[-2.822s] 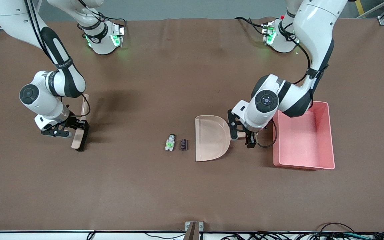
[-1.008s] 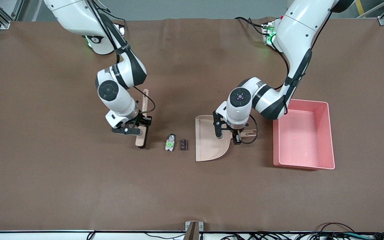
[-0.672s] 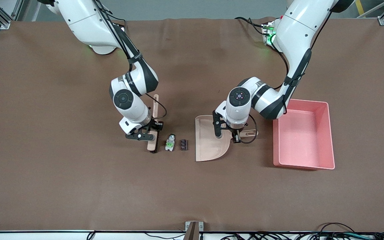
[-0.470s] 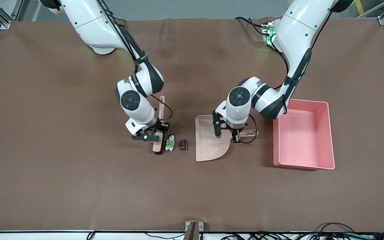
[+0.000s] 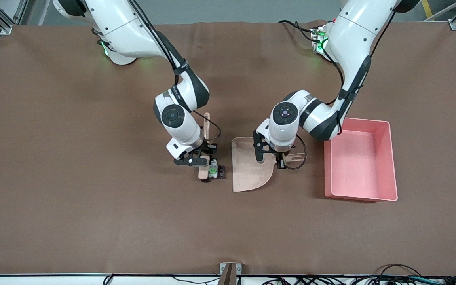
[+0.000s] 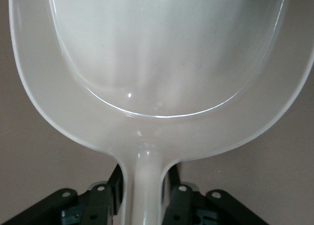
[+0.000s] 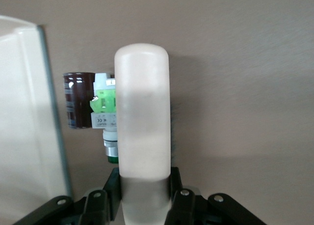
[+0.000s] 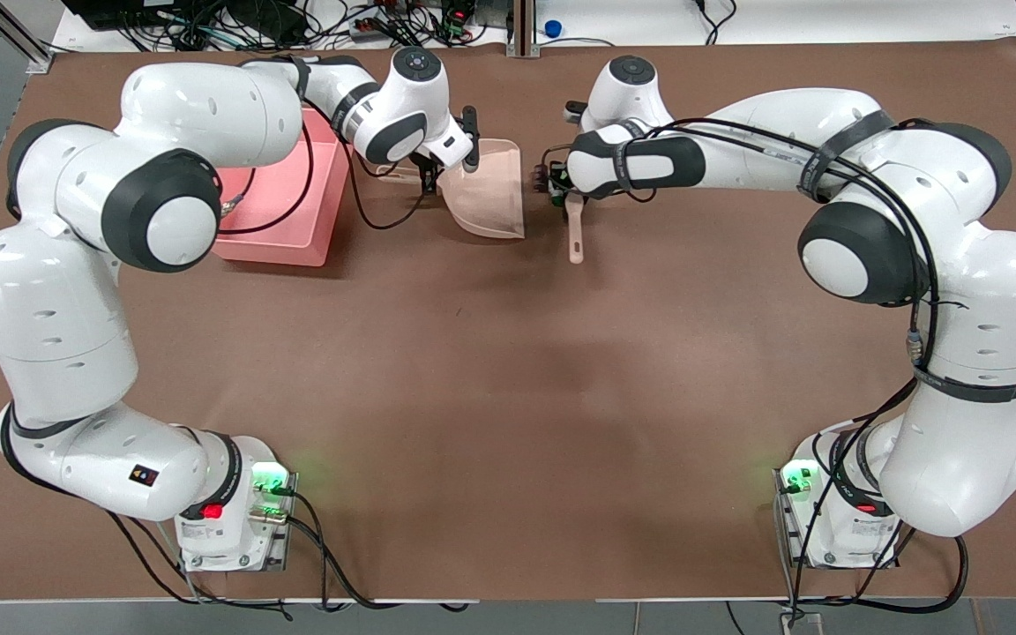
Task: Clean e-waste and dump in bin
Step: 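Sweep the switch and capacitor into the dustpan with the right gripper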
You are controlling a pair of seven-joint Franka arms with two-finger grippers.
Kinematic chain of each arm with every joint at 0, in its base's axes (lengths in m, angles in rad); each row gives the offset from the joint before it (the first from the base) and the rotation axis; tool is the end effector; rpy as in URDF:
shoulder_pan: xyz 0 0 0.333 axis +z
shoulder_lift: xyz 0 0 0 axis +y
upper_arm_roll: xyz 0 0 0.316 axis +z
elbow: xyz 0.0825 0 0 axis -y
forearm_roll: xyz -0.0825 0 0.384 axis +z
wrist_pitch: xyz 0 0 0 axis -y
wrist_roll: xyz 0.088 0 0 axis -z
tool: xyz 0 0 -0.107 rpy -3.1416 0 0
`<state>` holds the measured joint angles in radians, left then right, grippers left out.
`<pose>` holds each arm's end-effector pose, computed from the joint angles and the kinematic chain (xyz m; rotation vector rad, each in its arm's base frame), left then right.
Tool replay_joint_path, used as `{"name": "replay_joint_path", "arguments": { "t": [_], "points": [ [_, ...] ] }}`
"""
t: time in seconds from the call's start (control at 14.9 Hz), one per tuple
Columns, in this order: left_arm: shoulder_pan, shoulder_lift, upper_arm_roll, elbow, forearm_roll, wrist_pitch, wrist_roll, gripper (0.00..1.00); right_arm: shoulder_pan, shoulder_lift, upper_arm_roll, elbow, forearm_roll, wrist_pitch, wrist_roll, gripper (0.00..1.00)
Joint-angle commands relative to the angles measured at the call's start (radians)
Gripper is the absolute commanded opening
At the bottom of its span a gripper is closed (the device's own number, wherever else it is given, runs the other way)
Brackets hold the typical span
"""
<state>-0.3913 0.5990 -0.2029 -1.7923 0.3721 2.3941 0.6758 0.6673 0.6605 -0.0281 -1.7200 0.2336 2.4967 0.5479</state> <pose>0.5528 -0.3576 0.2232 -2.1887 2.0503 -0.0290 0.5481 0.4081 0.2148 -2.9625 0.1193 -0.0324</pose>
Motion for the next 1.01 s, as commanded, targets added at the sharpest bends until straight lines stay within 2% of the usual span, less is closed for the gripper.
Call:
{"name": "replay_joint_path", "arguments": {
  "t": [0.0, 0.67, 0.94],
  "points": [
    [0.000, -0.038, 0.000, -0.041, 0.022, 0.005, -0.021, 0.38, 0.029, 0.030, -0.007, 0.052, 0.035, -0.007, 0.012, 0.01],
    [0.005, -0.038, -0.001, -0.041, 0.022, 0.002, -0.021, 0.36, 0.107, 0.123, -0.007, 0.194, 0.052, -0.006, 0.069, 0.01],
    [0.006, -0.038, -0.001, -0.041, 0.022, 0.002, -0.021, 0.31, 0.146, 0.163, -0.007, 0.238, 0.050, 0.001, 0.089, 0.01]
  ]
}}
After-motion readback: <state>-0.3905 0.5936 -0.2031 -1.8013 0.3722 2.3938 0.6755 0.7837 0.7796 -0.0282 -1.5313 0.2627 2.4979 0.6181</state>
